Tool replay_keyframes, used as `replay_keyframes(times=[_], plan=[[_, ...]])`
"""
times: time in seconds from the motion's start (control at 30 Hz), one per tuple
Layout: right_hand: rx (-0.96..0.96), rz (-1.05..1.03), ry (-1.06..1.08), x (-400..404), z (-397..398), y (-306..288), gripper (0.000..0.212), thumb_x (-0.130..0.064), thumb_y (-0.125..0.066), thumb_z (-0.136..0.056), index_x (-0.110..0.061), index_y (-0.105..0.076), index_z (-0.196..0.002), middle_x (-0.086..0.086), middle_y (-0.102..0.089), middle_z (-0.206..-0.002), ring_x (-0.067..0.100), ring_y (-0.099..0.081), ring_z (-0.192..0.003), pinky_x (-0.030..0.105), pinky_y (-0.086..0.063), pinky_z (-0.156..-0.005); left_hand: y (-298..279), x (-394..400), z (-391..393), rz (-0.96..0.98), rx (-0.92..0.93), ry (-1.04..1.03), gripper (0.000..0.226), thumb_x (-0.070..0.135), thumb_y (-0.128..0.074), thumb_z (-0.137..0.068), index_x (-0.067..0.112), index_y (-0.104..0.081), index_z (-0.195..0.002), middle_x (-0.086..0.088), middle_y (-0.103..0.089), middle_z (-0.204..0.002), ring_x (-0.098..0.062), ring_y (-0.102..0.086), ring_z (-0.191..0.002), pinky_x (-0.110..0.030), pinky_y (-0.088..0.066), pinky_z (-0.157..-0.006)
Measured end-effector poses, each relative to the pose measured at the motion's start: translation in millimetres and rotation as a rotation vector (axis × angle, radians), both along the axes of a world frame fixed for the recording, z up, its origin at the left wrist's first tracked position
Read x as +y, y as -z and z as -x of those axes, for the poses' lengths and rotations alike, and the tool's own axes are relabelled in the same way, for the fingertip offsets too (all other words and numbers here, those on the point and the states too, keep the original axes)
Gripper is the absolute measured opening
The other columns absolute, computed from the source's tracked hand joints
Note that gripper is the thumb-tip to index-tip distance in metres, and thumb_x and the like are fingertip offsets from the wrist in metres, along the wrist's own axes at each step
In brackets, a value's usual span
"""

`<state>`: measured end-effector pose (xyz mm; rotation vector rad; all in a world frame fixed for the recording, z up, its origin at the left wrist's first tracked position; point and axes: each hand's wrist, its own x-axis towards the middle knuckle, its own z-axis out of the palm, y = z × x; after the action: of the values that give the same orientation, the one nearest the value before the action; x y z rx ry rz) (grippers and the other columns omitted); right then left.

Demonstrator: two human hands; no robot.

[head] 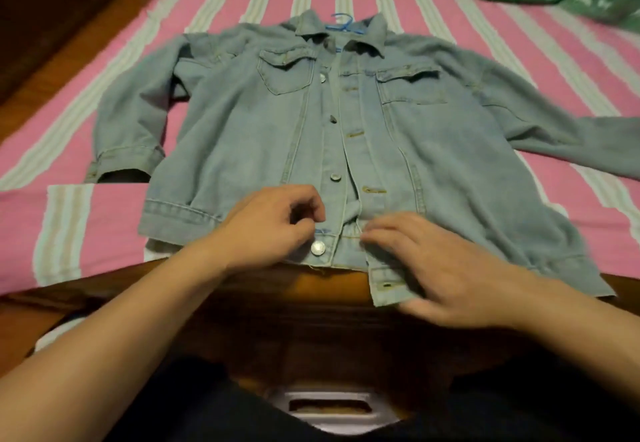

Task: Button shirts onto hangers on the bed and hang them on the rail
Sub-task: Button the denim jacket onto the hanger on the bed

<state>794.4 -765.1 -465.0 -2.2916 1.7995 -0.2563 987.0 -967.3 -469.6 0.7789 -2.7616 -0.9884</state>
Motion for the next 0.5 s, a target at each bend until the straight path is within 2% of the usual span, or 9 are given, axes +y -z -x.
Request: replay_keyframes(times=[0.1,0.2,0.23,0.27,0.33,0.37,0.43,0.5], plan=[[-0.356,0.054,0.256,0.7,-0.9,-5.8,0.032,-0.046,-0.057,-0.093,-0.037,-0.052,-0.124,-0.011,-0.061,-0.129,0.007,-0.059,-0.119,0.038,-0.049,-0.100,-2.9,15.6,-6.8,0.032,0.180,-0.172,0.013,0.028,-0.058,-0.081,0.032,-0.067,-0.090,0.017,-0.064,-0.077,-0.002,-0.057,-0.071,-0.029,-0.043,-0.065],[-0.577,0.167,0.419,-2.0,-1.5,-6.1,0.014,-0.033,-0.066,-0.090,-0.024,-0.069,-0.101,-0.011,-0.069,-0.105,0.008,-0.064,-0.101,0.031,-0.049,-0.090,-4.0,47.5,-20.3,-0.080,0.519,-0.474,0.015,0.010,-0.060,-0.091,0.022,-0.068,-0.091,0.009,-0.065,-0.079,-0.012,-0.057,-0.068,-0.021,-0.044,-0.063],[-0.648,0.192,0.477,-2.2,-2.2,-8.9,0.009,-0.029,-0.071,-0.088,-0.022,-0.071,-0.094,-0.009,-0.069,-0.097,0.007,-0.064,-0.093,0.028,-0.048,-0.083,-5.6,59.7,-24.5,-0.079,0.563,-0.536,0.017,0.007,-0.061,-0.093,0.022,-0.067,-0.091,0.008,-0.065,-0.080,-0.011,-0.057,-0.069,-0.019,-0.044,-0.064],[-0.726,0.200,0.541,-1.1,-4.5,-13.2,0.006,-0.026,-0.075,-0.088,-0.020,-0.073,-0.088,-0.008,-0.069,-0.087,0.004,-0.063,-0.083,0.027,-0.046,-0.075,-6.2,70.7,-28.8,-0.055,0.564,-0.552,0.016,0.008,-0.062,-0.094,0.023,-0.067,-0.091,0.009,-0.064,-0.081,-0.009,-0.057,-0.070,-0.018,-0.045,-0.065],[-0.902,0.192,0.642,1.0,-13.1,-19.7,0.008,-0.020,-0.078,-0.088,-0.015,-0.074,-0.083,-0.007,-0.067,-0.073,0.004,-0.057,-0.067,0.025,-0.043,-0.063,-0.6,81.8,-35.9,0.024,0.467,-0.458,0.008,0.019,-0.066,-0.094,0.027,-0.067,-0.096,0.014,-0.062,-0.087,-0.006,-0.058,-0.080,-0.023,-0.048,-0.074],[-0.988,0.212,0.674,1.2,-19.5,-24.2,0.007,-0.019,-0.077,-0.087,-0.014,-0.074,-0.083,-0.006,-0.067,-0.070,0.004,-0.057,-0.064,0.024,-0.044,-0.061,2.3,82.5,-38.2,0.069,0.380,-0.392,0.008,0.026,-0.068,-0.094,0.028,-0.066,-0.101,0.017,-0.060,-0.092,-0.004,-0.056,-0.088,-0.024,-0.048,-0.080],[-1.140,0.335,0.726,-4.0,-32.9,-34.1,0.007,-0.017,-0.077,-0.087,-0.015,-0.071,-0.084,-0.008,-0.068,-0.067,0.002,-0.059,-0.062,0.018,-0.046,-0.059,10.5,75.2,-39.7,0.156,0.248,-0.296,0.022,0.036,-0.071,-0.091,0.027,-0.065,-0.111,0.017,-0.056,-0.099,-0.006,-0.053,-0.099,-0.025,-0.045,-0.088],[-1.224,0.426,0.743,-18.5,-44.8,-39.6,0.011,-0.016,-0.077,-0.087,-0.016,-0.067,-0.082,-0.008,-0.066,-0.068,0.003,-0.059,-0.063,0.017,-0.048,-0.060,17.1,68.5,-37.4,0.212,0.239,-0.272,0.027,0.036,-0.075,-0.088,0.023,-0.066,-0.110,0.013,-0.055,-0.099,-0.011,-0.052,-0.100,-0.027,-0.044,-0.089]])
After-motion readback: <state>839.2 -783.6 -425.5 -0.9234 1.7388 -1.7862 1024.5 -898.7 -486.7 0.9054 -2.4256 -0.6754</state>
